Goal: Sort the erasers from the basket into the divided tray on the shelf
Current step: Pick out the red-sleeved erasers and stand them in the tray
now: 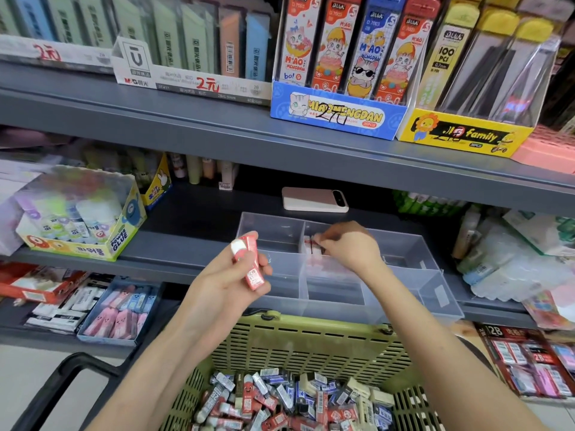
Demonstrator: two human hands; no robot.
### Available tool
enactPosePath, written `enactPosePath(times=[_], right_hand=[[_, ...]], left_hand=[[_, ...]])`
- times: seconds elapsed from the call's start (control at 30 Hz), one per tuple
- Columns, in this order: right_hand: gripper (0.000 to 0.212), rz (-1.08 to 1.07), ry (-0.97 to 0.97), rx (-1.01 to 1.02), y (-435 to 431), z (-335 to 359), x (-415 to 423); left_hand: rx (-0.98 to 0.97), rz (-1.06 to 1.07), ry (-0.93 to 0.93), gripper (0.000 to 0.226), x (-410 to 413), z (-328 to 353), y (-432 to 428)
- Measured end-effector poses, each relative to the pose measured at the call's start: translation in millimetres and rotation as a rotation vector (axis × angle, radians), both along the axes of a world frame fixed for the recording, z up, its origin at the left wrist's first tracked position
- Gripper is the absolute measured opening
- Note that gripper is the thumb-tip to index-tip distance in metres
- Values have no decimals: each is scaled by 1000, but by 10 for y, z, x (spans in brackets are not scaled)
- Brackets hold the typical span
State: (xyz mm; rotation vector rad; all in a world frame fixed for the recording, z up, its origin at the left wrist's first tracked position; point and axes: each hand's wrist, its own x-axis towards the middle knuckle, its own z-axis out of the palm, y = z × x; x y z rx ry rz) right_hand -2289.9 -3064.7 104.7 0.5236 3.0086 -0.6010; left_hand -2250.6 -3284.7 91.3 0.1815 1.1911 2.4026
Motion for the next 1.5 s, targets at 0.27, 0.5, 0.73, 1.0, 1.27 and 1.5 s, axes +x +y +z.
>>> enactPosePath(times=[0.27,0.5,0.73,1.0,1.27,1.5], right_hand=[[7,318,285,-732,-664,332,555],[10,217,283,-924,-603,334,472],[16,30,269,-677,-480,239,-115],[23,231,-88,-211,-823,43,-550],[25,276,-196,-21,-834,-110,-625],[24,198,-118,28,-869,-104,-604]], left_hand=[[-350,91,290,43,32,-34,72],[-421,129,351,39,23,-91,30],[-361,398,230,20,-119,-74,-126],[-490,566,267,18,-197,-77,-292],[-470,513,255,26,-260,-152,-320],[-539,492,292,29,-258,-174,-333]])
